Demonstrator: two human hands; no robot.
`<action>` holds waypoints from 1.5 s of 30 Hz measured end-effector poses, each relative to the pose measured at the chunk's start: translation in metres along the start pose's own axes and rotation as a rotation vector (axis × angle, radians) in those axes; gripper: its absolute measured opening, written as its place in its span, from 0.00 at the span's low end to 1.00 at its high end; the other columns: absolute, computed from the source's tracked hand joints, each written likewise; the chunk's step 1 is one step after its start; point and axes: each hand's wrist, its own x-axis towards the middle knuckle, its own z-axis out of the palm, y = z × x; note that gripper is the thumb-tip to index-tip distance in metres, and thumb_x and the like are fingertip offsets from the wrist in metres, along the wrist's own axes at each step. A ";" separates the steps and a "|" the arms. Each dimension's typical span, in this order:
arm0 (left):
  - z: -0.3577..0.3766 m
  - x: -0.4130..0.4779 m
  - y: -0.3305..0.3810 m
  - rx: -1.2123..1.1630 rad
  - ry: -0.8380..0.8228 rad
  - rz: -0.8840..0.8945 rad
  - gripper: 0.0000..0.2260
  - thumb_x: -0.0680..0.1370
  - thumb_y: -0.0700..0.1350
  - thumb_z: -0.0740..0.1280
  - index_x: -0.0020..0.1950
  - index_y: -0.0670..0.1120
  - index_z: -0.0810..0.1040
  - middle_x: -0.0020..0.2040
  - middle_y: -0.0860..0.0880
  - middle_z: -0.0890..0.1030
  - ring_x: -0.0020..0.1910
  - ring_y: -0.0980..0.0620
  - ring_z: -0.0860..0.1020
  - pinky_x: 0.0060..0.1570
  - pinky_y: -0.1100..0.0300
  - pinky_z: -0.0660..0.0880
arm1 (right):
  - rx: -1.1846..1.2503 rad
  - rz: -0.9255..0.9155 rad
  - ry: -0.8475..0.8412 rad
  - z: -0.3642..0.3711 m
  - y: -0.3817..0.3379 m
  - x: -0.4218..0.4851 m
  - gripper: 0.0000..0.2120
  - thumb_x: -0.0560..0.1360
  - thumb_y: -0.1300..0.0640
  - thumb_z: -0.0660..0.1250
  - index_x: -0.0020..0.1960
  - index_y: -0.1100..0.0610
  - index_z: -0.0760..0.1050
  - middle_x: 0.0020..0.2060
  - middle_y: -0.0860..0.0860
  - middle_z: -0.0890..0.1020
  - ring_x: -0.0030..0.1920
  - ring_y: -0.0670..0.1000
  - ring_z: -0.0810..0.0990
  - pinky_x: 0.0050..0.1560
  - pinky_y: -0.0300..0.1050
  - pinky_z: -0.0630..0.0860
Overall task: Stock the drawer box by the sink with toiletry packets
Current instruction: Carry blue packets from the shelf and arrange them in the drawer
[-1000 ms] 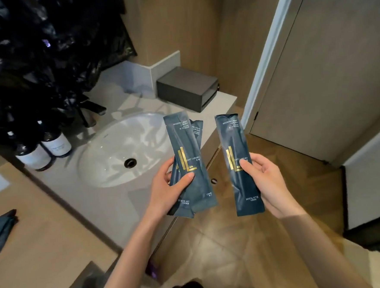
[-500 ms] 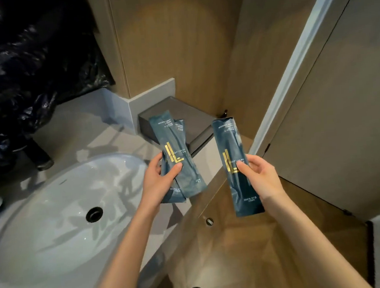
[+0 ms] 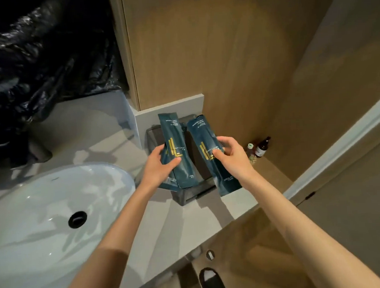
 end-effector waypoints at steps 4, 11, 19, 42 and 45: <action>0.019 0.015 0.005 0.088 0.133 -0.029 0.28 0.72 0.46 0.73 0.69 0.43 0.68 0.63 0.51 0.75 0.62 0.53 0.73 0.64 0.57 0.69 | -0.035 -0.052 -0.125 0.002 0.005 0.056 0.18 0.76 0.56 0.67 0.66 0.51 0.70 0.54 0.51 0.80 0.54 0.51 0.79 0.60 0.52 0.77; 0.039 0.027 0.005 0.350 0.313 -0.069 0.24 0.69 0.56 0.72 0.63 0.50 0.76 0.51 0.51 0.79 0.55 0.50 0.74 0.59 0.52 0.72 | -0.084 -0.130 -0.288 0.006 0.012 0.097 0.19 0.78 0.59 0.65 0.68 0.51 0.69 0.53 0.54 0.80 0.55 0.54 0.78 0.54 0.43 0.76; 0.047 0.017 0.003 0.579 0.484 -0.191 0.35 0.67 0.63 0.72 0.70 0.52 0.69 0.61 0.45 0.71 0.61 0.46 0.67 0.63 0.54 0.64 | -0.293 -0.316 -0.321 0.003 0.024 0.113 0.20 0.77 0.57 0.67 0.68 0.55 0.71 0.62 0.55 0.77 0.61 0.56 0.75 0.64 0.52 0.72; 0.139 -0.113 -0.025 -1.218 0.276 -0.655 0.28 0.74 0.63 0.64 0.66 0.46 0.69 0.64 0.46 0.76 0.61 0.46 0.76 0.58 0.52 0.73 | -0.642 -0.615 -0.572 -0.067 0.082 0.033 0.19 0.82 0.53 0.56 0.73 0.43 0.66 0.76 0.47 0.61 0.78 0.51 0.54 0.75 0.49 0.55; 0.139 -0.104 -0.030 -1.359 0.285 -0.619 0.38 0.72 0.66 0.64 0.72 0.41 0.64 0.67 0.44 0.74 0.65 0.45 0.74 0.64 0.50 0.71 | -0.671 -0.639 -0.561 -0.066 0.084 0.032 0.20 0.82 0.52 0.55 0.73 0.42 0.64 0.77 0.46 0.59 0.78 0.51 0.53 0.74 0.49 0.57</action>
